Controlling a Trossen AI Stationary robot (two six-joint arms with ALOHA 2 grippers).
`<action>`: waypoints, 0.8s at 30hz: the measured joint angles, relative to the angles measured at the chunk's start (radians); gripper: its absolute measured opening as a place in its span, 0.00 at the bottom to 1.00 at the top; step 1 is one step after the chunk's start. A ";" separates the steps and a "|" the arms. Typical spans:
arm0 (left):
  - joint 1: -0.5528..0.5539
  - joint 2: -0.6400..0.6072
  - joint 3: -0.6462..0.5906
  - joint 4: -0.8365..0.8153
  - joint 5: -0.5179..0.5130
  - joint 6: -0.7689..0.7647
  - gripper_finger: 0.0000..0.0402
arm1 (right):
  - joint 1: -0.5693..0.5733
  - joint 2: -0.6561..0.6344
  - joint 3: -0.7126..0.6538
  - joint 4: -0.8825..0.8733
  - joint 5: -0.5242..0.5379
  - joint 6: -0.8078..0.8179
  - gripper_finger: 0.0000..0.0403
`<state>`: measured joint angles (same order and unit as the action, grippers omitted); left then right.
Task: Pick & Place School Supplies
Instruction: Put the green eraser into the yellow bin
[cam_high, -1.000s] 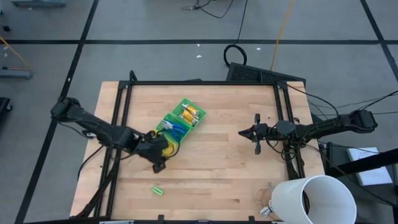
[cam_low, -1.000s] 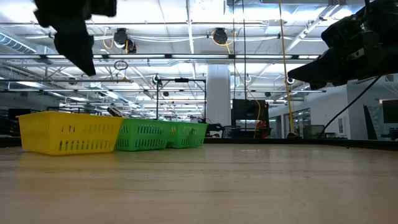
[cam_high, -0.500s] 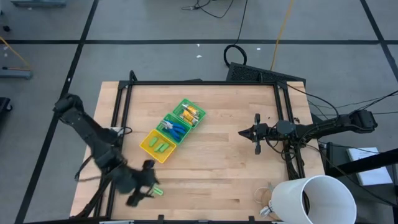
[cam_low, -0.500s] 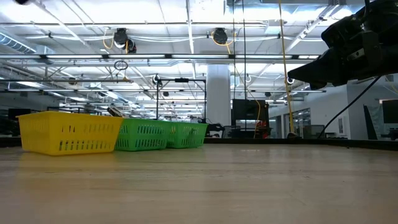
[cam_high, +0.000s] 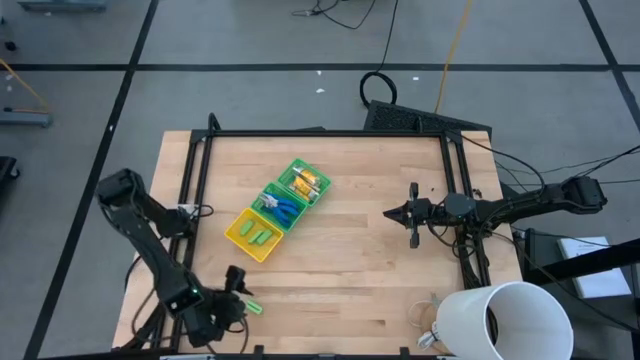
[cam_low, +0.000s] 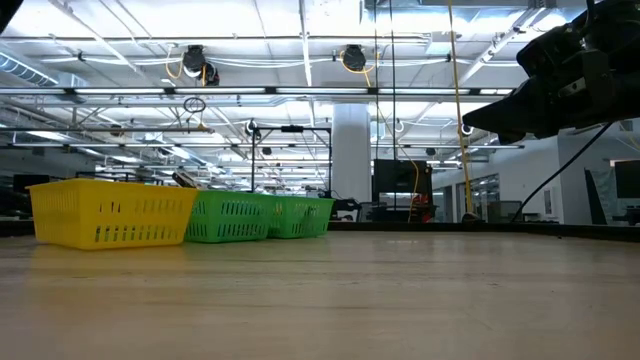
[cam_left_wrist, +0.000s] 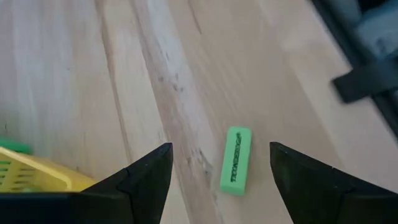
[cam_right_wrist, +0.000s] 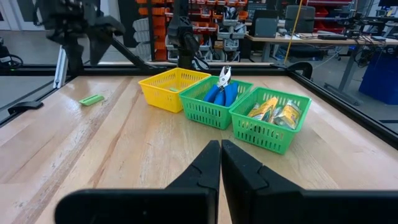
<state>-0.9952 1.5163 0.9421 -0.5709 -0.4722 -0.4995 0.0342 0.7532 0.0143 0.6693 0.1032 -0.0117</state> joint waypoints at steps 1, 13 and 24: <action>0.005 0.015 0.000 -0.001 0.000 0.002 0.67 | 0.000 0.000 0.000 0.000 0.000 0.000 0.02; 0.059 0.158 0.000 0.053 0.155 -0.056 0.67 | 0.000 0.000 0.000 0.000 0.000 0.000 0.02; 0.150 0.234 0.002 0.054 0.285 -0.086 0.67 | 0.000 0.000 0.000 0.000 0.000 0.000 0.02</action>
<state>-0.8453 1.7502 0.9436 -0.5170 -0.1873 -0.5853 0.0343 0.7530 0.0143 0.6689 0.1028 -0.0117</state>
